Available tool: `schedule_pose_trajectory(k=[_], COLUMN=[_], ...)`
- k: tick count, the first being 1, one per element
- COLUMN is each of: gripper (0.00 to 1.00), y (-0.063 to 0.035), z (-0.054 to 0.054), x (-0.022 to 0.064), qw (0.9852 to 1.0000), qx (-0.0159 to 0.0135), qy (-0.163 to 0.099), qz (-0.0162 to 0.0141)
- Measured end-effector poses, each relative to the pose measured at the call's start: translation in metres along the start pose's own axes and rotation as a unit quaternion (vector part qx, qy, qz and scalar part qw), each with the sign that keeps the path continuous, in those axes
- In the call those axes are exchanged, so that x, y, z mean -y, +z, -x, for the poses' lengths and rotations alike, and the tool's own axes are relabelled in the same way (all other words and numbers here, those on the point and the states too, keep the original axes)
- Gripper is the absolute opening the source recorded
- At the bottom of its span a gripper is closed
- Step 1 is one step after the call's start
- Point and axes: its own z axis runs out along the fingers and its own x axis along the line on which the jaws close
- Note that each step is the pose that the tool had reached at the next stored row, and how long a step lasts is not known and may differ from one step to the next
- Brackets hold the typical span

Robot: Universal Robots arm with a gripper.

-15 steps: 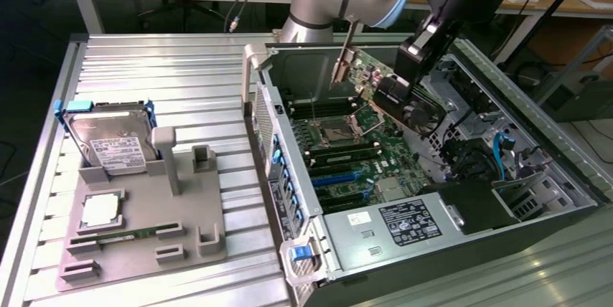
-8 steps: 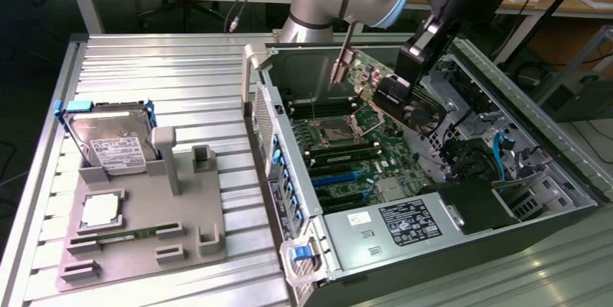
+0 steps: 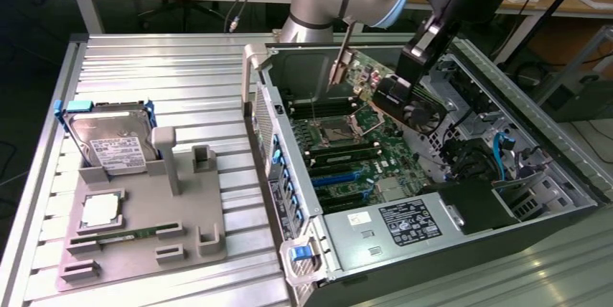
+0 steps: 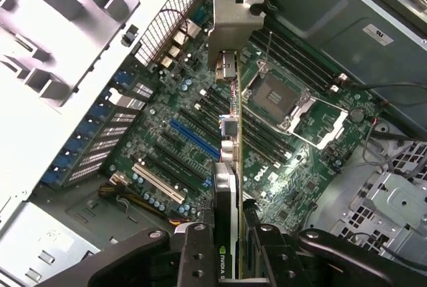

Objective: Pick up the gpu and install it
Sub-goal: 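Insert the gpu into the slot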

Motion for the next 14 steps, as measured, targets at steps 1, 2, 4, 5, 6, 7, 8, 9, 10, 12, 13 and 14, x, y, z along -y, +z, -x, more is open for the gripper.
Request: schedule_pose_trajectory(k=[1,2,4,5,6,7,8,9,10,12,13,14], gripper=[0.27,0.27,0.27,0.27,0.27,0.27,0.27,0.27,0.27,0.27,0.27,0.27], y=[0.0,0.0,0.0,0.0,0.0,0.0,0.0,0.0,0.0,0.0,0.0,0.0], z=[0.0,0.0,0.0,0.0,0.0,0.0,0.0,0.0,0.0,0.0,0.0,0.0], x=[0.0,0.0,0.0,0.0,0.0,0.0,0.0,0.0,0.0,0.0,0.0,0.0], qw=[1.0,1.0,0.9999,0.9999,0.9999,0.9999,0.9998,0.9998,0.9997,0.9996,0.9996,0.9995], qx=[-0.0001,-0.0002,-0.0005,-0.0006,-0.0006,-0.0007,-0.0008,-0.0009,-0.001,-0.0011,-0.0013,-0.0013], qy=[-0.002,-0.006,-0.011,-0.013,-0.015,-0.017,-0.019,-0.021,-0.024,-0.028,-0.03,-0.032], qz=[0.0,0.0001,0.0002,0.0002,0.0003,0.0003,0.0003,0.0004,0.0004,0.0005,0.0005,0.0006])
